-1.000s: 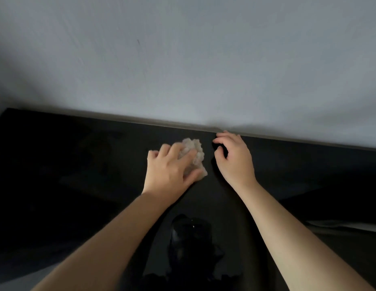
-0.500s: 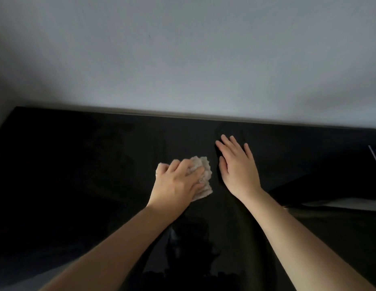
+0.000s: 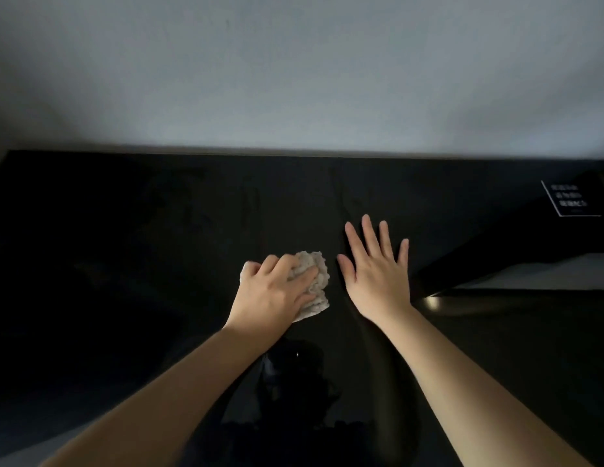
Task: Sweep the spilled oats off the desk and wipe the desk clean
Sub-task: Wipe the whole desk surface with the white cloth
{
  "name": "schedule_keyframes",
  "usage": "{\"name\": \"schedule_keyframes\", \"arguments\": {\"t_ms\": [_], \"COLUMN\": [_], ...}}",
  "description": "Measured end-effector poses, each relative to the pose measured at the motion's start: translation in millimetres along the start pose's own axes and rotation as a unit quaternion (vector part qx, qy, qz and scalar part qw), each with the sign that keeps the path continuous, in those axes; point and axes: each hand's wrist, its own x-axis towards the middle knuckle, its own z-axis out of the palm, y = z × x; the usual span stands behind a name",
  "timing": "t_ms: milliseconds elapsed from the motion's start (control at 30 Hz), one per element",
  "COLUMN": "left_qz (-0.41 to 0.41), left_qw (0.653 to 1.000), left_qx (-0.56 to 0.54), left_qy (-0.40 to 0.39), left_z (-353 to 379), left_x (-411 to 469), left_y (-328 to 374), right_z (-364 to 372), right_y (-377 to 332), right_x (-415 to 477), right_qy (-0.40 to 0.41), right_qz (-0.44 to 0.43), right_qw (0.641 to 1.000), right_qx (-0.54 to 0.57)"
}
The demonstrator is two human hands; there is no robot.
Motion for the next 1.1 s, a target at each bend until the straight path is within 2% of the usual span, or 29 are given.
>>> {"name": "schedule_keyframes", "arguments": {"t_ms": [67,200,233,367,467,533,633,700,800,867,933,1033,1100], "left_qz": [0.012,-0.130,-0.140,-0.029,0.035,-0.001,-0.083,-0.060,0.018,0.064,0.033,-0.083,-0.060], "left_qw": [1.000,0.990,0.989,0.999,0.999,0.999,0.995,0.998,0.999,0.998,0.999,0.995,0.998], "left_qx": [0.028,0.040,0.033,-0.021,0.001,0.050,0.050,0.018,-0.039,-0.016,0.034,0.053,0.035], "left_qy": [-0.006,-0.034,-0.030,-0.006,0.000,-0.005,0.002,0.011,0.006,-0.004,-0.011,-0.012,0.000], "left_z": [1.4,5.7,6.4,-6.2,-5.2,2.2,7.5,1.9,-13.1,-13.9,-7.7,-2.0,-2.8], "left_x": [13.5,55.4,49.1,-23.7,-17.2,12.2,21.0,-8.5,-53.1,-41.2,-13.5,3.7,-19.7], "left_y": [-10.9,-16.1,-9.7,21.8,10.2,0.5,4.5,23.6,43.2,32.4,16.8,17.3,32.8], "right_z": [4.1,7.6,7.7,8.4,7.4,8.1,9.8,9.5,9.0,8.6,9.0,9.1,9.3], "right_y": [-4.4,-1.8,-2.4,-2.0,-2.7,-2.7,-1.3,-0.6,-0.5,-0.5,-1.1,-0.2,0.8], "right_x": [-28.6,-35.2,-34.1,-37.2,-36.0,-36.0,-36.5,-36.4,-35.4,-35.5,-36.0,-36.1,-41.7], "right_qy": [0.009,0.017,0.024,0.038,0.045,0.049,0.054,0.052,0.042,0.042,0.043,0.047,0.036], "right_qz": [0.005,0.017,0.015,0.004,0.004,0.005,0.005,0.001,0.002,0.002,-0.004,-0.004,-0.010], "right_qw": [1.000,1.000,1.000,0.999,0.999,0.999,0.999,0.999,0.999,0.999,0.999,0.999,0.999], "right_qx": [-0.005,-0.003,-0.004,-0.003,0.004,0.006,0.004,0.003,-0.001,-0.001,0.003,0.006,0.008]}}
